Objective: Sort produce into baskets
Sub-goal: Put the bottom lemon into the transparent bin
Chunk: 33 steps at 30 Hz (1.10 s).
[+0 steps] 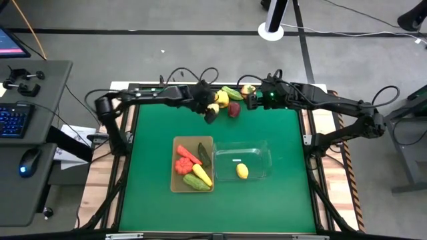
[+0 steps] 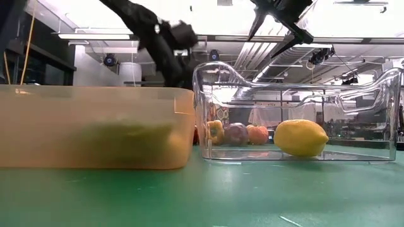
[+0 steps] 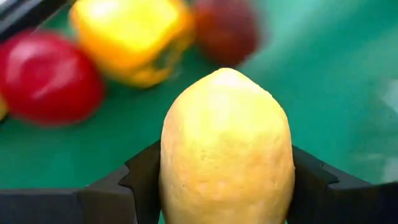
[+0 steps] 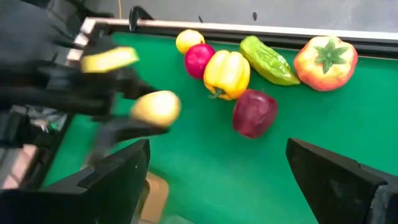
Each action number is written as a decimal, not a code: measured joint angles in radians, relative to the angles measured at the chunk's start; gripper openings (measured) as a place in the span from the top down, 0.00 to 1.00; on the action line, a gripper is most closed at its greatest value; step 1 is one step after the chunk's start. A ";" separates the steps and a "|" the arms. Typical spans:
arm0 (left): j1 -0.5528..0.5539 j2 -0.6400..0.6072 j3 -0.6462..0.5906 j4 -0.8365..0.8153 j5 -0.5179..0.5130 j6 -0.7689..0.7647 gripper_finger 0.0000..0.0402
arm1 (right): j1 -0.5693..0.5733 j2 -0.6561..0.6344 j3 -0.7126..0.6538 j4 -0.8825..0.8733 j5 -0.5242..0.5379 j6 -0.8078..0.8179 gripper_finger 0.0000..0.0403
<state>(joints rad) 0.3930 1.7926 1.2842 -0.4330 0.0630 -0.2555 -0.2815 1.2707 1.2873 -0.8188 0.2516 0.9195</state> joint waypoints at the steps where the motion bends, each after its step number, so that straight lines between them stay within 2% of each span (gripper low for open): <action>1: -0.022 -0.025 0.000 0.009 0.015 0.008 0.45 | 0.000 0.000 0.000 -0.008 -0.006 -0.010 0.08; 4: -0.115 -0.080 0.000 0.045 0.036 0.045 0.44 | 0.000 0.000 0.000 -0.037 -0.024 -0.043 0.08; 7: -0.228 -0.091 0.000 0.088 0.037 0.104 0.38 | 0.000 0.000 0.000 -0.076 -0.035 -0.046 0.08; 11: -0.359 -0.039 0.000 0.167 0.040 0.166 0.37 | 0.000 0.000 0.000 -0.108 -0.035 -0.049 0.08; 14: -0.414 -0.005 0.000 0.237 0.032 0.162 0.36 | 0.000 0.000 0.000 -0.113 -0.047 -0.070 0.08; 19: -0.436 -0.008 0.000 0.251 -0.047 0.056 0.36 | 0.000 0.000 0.000 -0.122 -0.081 -0.118 0.08; 27: -0.436 -0.009 0.000 0.251 -0.031 -0.068 0.35 | 0.001 0.000 0.000 -0.142 -0.108 -0.187 0.08; 30: -0.439 -0.009 0.000 0.251 -0.018 -0.108 0.31 | 0.001 0.000 0.000 -0.142 -0.111 -0.208 0.08; 33: -0.445 -0.009 0.000 0.251 -0.002 -0.138 0.23 | 0.001 0.000 0.000 -0.142 -0.115 -0.221 0.08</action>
<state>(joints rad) -0.0518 1.7836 1.2846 -0.1818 0.0607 -0.3937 -0.2806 1.2705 1.2873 -0.9607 0.1362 0.6984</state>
